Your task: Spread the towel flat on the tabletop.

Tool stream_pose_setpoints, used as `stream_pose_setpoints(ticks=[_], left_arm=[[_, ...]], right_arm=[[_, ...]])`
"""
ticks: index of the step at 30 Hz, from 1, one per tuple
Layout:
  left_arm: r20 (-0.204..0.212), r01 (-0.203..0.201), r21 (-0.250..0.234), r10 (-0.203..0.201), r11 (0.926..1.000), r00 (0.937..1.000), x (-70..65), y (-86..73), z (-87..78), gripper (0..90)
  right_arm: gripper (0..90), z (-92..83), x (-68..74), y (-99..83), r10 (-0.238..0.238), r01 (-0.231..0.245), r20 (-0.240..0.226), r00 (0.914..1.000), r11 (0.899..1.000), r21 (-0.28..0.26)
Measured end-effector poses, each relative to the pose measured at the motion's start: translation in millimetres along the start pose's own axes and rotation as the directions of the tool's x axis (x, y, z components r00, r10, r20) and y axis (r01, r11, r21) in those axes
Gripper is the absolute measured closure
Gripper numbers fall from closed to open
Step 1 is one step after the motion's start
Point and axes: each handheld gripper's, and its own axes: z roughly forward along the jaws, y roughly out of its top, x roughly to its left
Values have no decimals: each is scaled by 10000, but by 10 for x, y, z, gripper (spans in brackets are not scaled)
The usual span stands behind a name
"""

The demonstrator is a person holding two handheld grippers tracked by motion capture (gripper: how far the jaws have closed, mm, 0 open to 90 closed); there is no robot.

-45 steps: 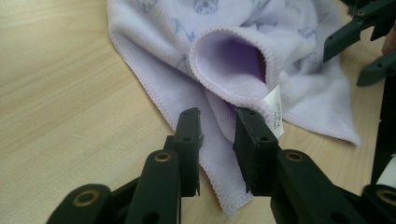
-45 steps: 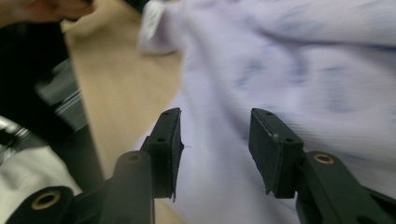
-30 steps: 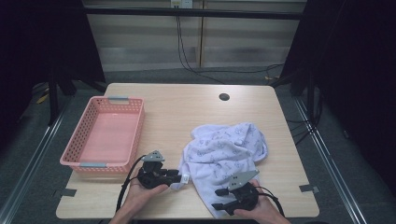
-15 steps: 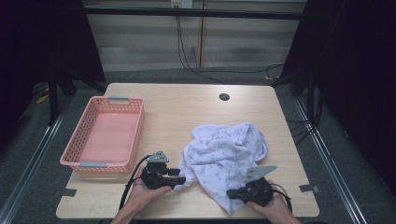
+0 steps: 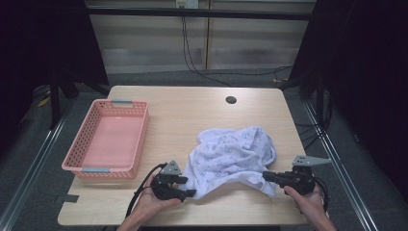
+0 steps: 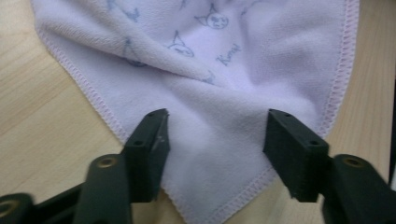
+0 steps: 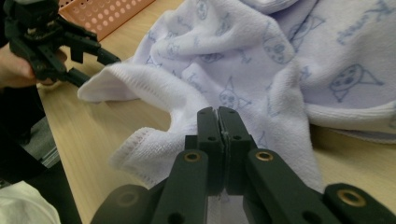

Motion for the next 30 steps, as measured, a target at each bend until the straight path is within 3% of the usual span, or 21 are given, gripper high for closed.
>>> stream_pose_setpoints(ticks=[2, 3, 5, 8, 10, 14, 17, 19, 22, 24, 26, 30], left_arm=[[-26, -49, 200, 49, 9998, 10000, -43, -5, -29, 446], [227, -55, 120, 52, 9999, 9997, -61, -37, -49, 507], [178, -390, 252, 385, 9989, 9991, -106, -68, -81, 661], [-135, 125, 318, -121, 9994, 9998, -104, -63, -82, 832], [-9, 356, 376, -356, 9987, 9994, -68, -51, -83, 872], [281, 931, 252, -938, 9953, 9952, 32, -24, -91, 893], [485, 1356, -415, -1335, 9899, 9899, 103, 37, -150, 896], [831, 1637, -1127, -1548, 9801, 9844, 162, 90, -233, 895], [685, 1302, -1187, -1227, 9844, 9901, 192, 188, -320, 894], [1070, 1626, -1677, -1460, 9723, 9835, 231, 257, -377, 895], [1115, 1602, -1833, -1414, 9699, 9837, 270, 309, -401, 895], [1471, 2219, -2446, -1901, 9439, 9707, 406, 403, -478, 896]], right_arm=[[885, 8, -3, 4, 4, -4, -9, 10000, 10000, 20], [885, 11, 2, 4, 31, -31, -12, 10000, 10000, 15], [885, 27, 11, 8, -53, 54, -85, 9999, 10000, 60], [885, 56, 17, 25, -59, 60, -154, 9999, 10000, 73], [884, 67, 25, 40, -123, 124, -184, 9998, 9999, 54], [884, 65, 19, 89, -168, 166, -199, 9997, 9998, -87], [885, 66, -21, 145, -97, 94, -148, 9998, 9997, -241], [885, 50, -40, 200, -76, 69, -152, 9999, 9989, -455], [885, 6, -48, 296, -254, 241, -184, 9995, 9973, -691], [885, -6, -53, 322, -234, 214, -242, 9994, 9966, -790], [885, -20, -58, 385, -264, 245, -211, 9994, 9957, -891], [885, -55, -89, 507, -328, 303, -195, 9993, 9922, -1205]])
